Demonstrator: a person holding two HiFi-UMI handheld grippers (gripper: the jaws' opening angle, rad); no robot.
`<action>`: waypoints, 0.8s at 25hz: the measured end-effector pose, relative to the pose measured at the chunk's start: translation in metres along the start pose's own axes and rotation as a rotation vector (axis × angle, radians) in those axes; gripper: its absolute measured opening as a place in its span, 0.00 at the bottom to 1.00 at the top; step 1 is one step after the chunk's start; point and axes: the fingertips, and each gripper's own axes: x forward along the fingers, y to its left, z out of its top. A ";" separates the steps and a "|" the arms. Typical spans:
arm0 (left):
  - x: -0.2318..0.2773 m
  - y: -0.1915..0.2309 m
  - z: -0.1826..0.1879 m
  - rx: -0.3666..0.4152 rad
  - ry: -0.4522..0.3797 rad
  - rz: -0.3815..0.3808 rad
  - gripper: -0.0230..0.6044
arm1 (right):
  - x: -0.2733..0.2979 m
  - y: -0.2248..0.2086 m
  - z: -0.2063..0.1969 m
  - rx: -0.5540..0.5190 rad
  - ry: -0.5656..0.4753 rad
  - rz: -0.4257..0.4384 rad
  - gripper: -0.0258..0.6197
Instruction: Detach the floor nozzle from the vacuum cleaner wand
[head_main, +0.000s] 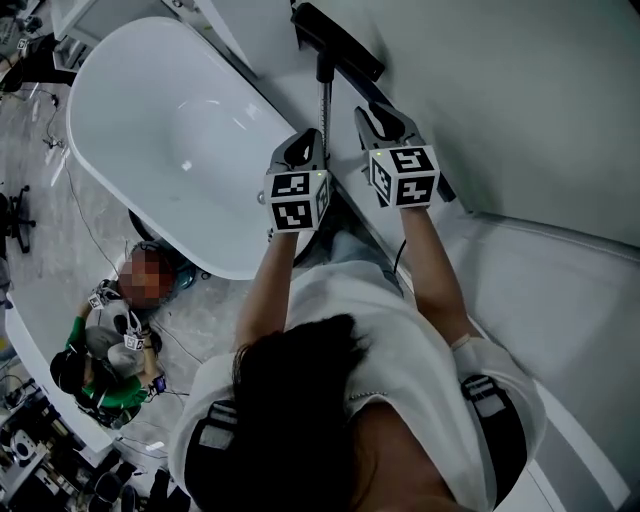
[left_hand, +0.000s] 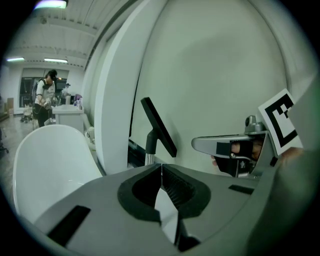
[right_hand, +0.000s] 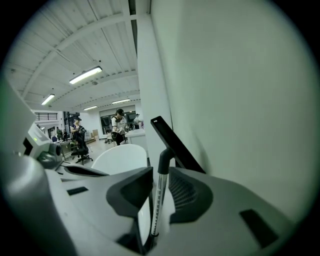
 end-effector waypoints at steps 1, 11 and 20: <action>0.005 0.001 0.000 0.000 0.006 0.004 0.04 | 0.005 -0.004 0.003 -0.007 0.001 0.002 0.19; 0.049 0.013 0.002 -0.007 0.050 0.028 0.05 | 0.058 -0.034 0.027 -0.130 0.030 0.058 0.35; 0.070 0.031 0.002 -0.021 0.064 0.070 0.05 | 0.100 -0.052 0.024 -0.316 0.118 0.086 0.43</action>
